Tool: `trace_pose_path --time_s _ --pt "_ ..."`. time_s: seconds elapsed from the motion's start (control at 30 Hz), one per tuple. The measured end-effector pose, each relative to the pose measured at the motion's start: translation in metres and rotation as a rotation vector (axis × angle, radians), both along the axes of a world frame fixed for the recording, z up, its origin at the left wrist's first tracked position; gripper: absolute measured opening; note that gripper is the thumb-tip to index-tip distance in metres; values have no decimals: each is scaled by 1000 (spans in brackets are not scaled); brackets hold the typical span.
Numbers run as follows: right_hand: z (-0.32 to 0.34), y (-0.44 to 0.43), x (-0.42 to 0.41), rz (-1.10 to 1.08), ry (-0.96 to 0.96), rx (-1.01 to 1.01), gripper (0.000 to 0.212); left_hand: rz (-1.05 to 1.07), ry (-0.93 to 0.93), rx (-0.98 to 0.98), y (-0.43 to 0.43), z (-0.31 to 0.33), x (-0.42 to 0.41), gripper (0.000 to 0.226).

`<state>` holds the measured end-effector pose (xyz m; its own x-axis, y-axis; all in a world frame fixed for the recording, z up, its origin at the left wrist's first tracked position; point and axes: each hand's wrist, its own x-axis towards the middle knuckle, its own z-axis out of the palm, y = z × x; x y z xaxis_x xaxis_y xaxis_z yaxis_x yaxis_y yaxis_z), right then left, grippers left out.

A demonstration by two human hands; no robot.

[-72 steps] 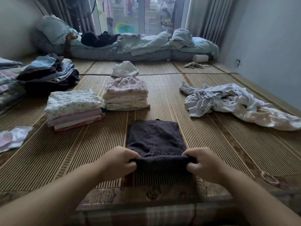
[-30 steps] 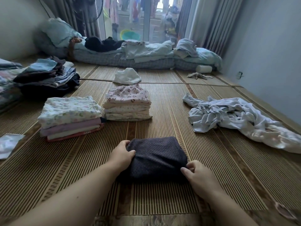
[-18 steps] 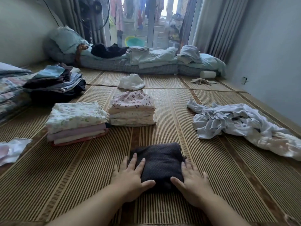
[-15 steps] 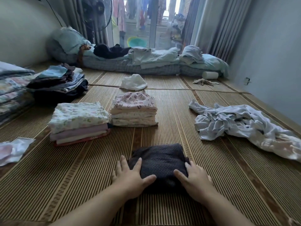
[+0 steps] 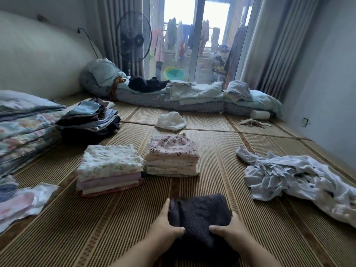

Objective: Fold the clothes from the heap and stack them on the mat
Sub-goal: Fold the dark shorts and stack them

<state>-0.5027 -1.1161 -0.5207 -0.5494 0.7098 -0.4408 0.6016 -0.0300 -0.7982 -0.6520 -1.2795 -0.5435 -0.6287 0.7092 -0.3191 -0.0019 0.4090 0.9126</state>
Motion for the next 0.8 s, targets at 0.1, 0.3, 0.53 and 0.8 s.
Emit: trace_pose_path --time_s 0.1,0.3,0.53,0.8 --pt "7 -1 -3 74 108 171 118 -37 -23 178 1 -5 -8 112" --pt "68 28 -49 157 403 283 64 45 148 501 17 51 -59 100" --pt "130 82 -173 207 504 336 66 128 449 479 67 120 -175 106" --pt "75 137 -270 332 145 504 72 40 754 -118 116 77 -258 111"
